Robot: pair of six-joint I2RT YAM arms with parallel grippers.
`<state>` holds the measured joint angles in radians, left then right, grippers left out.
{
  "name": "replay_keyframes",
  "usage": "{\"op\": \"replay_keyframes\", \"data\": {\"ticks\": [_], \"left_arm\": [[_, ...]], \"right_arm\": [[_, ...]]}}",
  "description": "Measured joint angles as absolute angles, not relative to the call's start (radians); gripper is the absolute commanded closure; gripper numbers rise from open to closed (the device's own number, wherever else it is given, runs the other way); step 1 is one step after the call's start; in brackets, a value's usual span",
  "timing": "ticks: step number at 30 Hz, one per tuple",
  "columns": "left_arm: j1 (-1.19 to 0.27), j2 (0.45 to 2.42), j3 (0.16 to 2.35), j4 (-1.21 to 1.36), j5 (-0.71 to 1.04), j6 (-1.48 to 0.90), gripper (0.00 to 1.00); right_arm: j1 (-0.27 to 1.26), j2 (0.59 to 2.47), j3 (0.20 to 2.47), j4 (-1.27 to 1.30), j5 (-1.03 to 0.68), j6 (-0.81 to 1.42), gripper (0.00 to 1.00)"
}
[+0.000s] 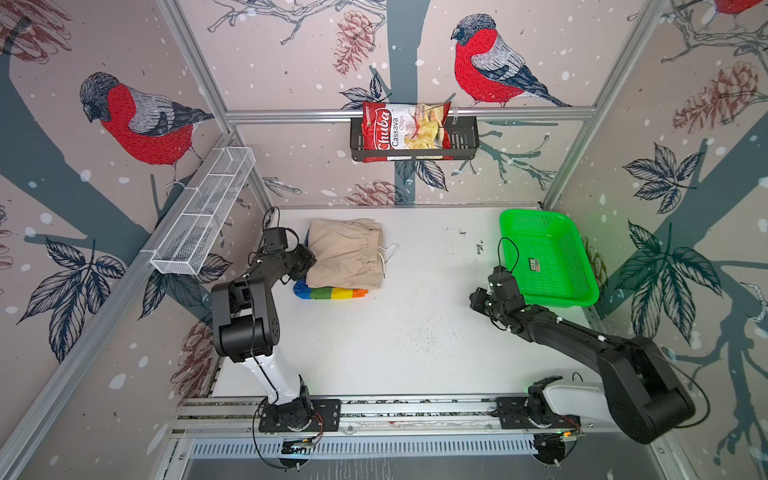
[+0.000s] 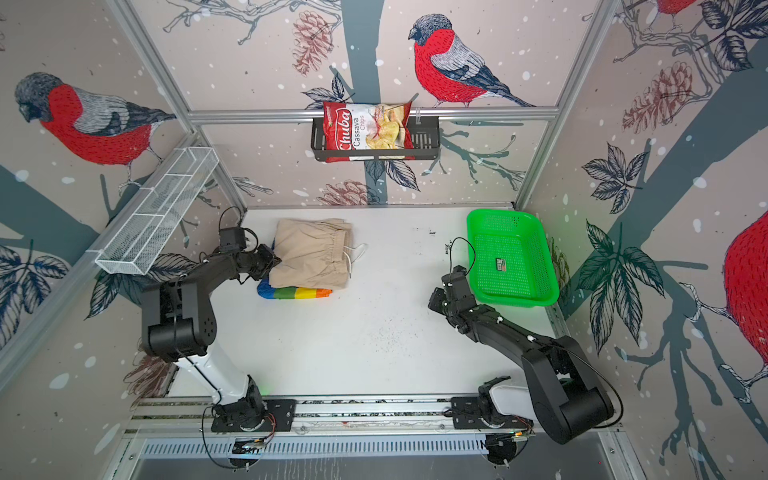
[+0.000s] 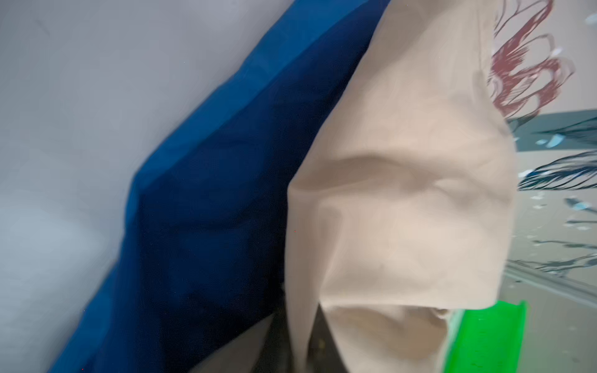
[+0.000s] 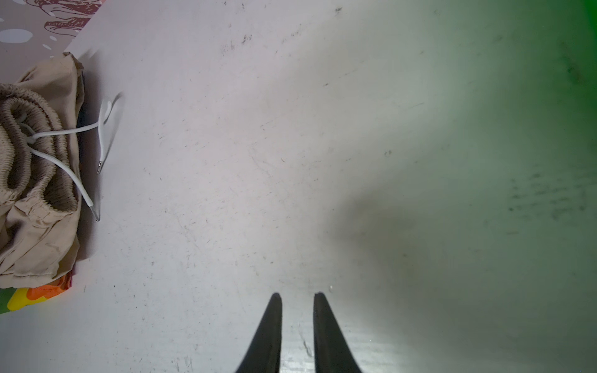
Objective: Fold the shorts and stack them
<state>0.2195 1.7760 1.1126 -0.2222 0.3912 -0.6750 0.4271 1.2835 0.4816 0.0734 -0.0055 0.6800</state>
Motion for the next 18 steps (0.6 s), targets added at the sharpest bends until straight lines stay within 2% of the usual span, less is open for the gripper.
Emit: {"op": "replay_keyframes", "data": {"ticks": [3,7,12,18], "left_arm": [[0.226,1.765,1.102,-0.232,0.352,-0.667,0.39],[0.225,1.676,1.093,-0.255,0.298,-0.654,0.28],[0.225,1.506,1.047,-0.263,0.249,-0.653,0.21],[0.225,1.288,0.834,-0.27,0.244,-0.64,0.18]], "right_arm": [[0.447,1.282,0.484,0.072,0.01,0.68,0.72],[0.575,1.312,0.568,0.039,0.06,0.652,0.66],[0.735,1.472,0.73,0.038,0.088,0.598,0.58],[0.851,1.75,0.994,0.056,-0.038,0.533,0.57]]}}
